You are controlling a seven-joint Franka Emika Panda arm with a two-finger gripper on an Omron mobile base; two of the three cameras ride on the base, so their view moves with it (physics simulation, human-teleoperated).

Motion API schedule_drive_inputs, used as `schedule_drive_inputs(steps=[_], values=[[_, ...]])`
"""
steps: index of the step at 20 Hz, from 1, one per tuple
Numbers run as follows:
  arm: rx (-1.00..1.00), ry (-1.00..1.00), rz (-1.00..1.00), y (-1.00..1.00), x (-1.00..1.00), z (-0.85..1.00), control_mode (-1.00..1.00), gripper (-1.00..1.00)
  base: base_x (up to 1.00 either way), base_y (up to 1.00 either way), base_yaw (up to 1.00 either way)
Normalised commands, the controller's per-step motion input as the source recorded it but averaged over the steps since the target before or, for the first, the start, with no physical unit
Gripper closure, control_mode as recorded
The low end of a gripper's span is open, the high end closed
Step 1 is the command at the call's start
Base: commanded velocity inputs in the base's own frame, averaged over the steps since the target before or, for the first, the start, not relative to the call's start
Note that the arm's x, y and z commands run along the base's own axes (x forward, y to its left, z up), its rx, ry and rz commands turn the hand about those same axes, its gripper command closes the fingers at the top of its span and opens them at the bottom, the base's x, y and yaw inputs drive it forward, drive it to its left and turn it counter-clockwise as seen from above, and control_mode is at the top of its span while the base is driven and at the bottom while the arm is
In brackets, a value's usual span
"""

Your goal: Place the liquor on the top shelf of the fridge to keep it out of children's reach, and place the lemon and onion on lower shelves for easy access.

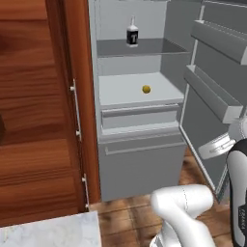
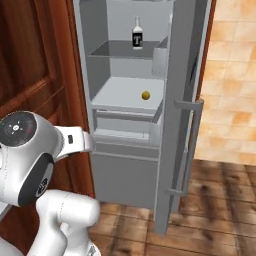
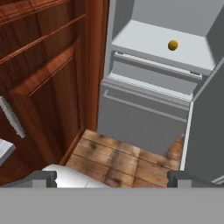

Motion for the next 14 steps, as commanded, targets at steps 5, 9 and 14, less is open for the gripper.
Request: schedule_drive_inputs(steps=[5,9,14], values=[[0.00,0.00,0.00,0.00,0.00,0.00,1.00,-1.00,-1.00,0.00,0.09],[0.00,0.00,0.00,0.00,0.00,0.00,1.00,-1.00,-0.73,0.00,0.16],[0.00,0.00,0.00,0.00,0.00,0.00,1.00,-1.00,-0.16,-0.04,0.45]])
